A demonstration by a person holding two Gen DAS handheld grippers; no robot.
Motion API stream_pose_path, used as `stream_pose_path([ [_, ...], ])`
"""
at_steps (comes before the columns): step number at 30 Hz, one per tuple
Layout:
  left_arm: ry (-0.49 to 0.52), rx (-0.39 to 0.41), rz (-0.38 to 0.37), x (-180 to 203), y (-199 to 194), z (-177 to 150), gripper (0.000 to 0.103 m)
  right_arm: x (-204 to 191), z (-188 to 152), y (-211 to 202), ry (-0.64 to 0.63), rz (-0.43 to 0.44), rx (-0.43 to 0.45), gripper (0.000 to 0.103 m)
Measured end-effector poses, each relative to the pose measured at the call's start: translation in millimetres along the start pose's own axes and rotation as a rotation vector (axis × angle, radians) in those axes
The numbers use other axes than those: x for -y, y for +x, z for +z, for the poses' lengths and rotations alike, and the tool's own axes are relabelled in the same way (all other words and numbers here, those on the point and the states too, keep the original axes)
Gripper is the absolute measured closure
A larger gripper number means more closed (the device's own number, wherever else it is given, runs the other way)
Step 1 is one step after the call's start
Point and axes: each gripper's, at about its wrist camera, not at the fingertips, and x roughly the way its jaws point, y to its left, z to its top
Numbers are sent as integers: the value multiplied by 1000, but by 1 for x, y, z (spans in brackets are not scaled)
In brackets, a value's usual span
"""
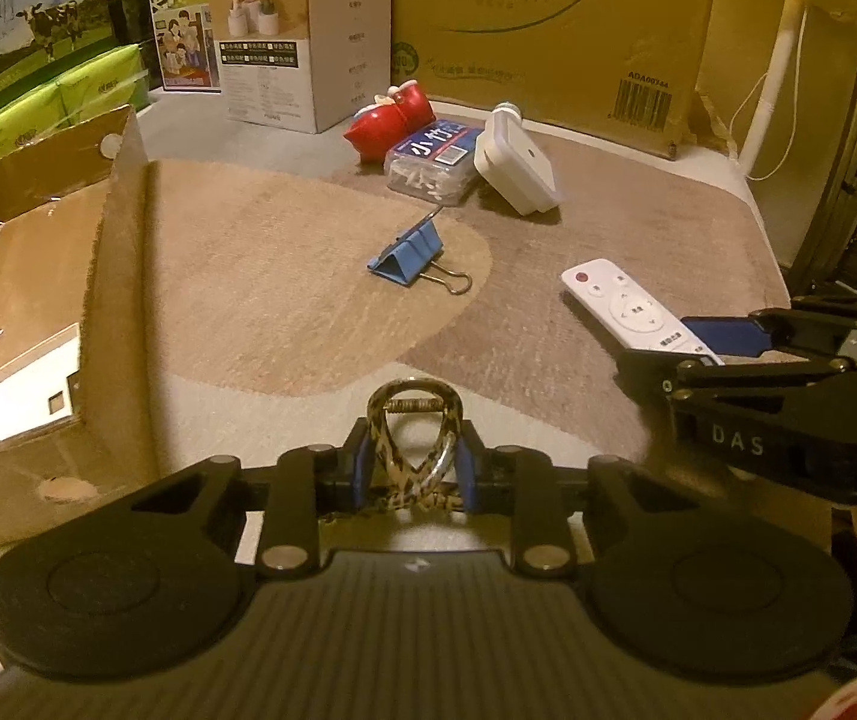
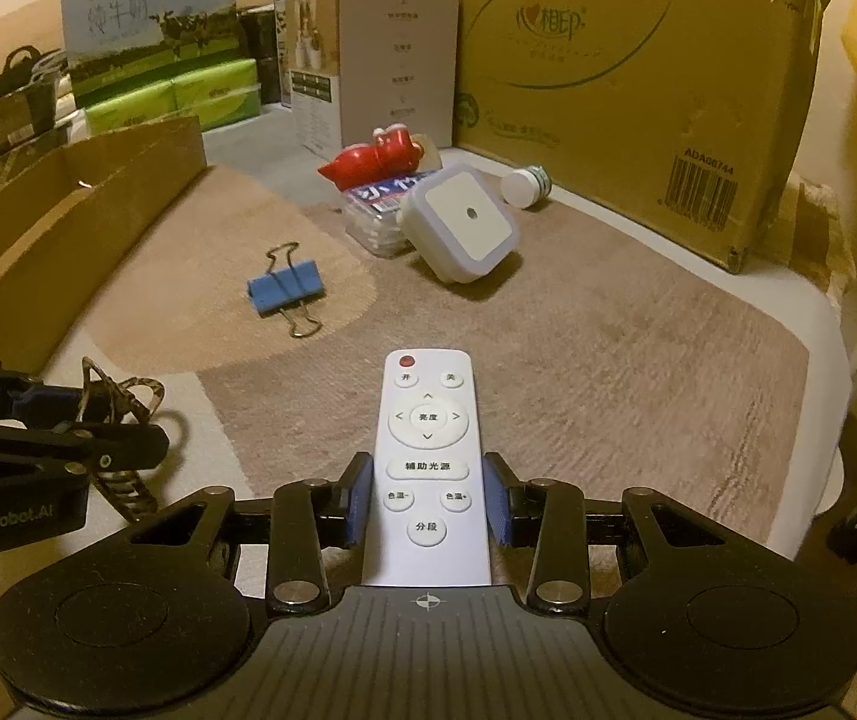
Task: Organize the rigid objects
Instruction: 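Grasp the braided keychain ring with the left tool while the right tool holds the remote, then carry remote and keychain into the cardboard tray and open both tools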
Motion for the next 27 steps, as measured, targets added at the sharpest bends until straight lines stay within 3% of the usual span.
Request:
stream_pose_path([
  [16,-8,99,21,-14,-72,-1,78,-31,9,-66,27,22,94,64],
  [27,-41,137,66,-41,-117,-13,78,-71,14,-90,-13,80,125,64],
])
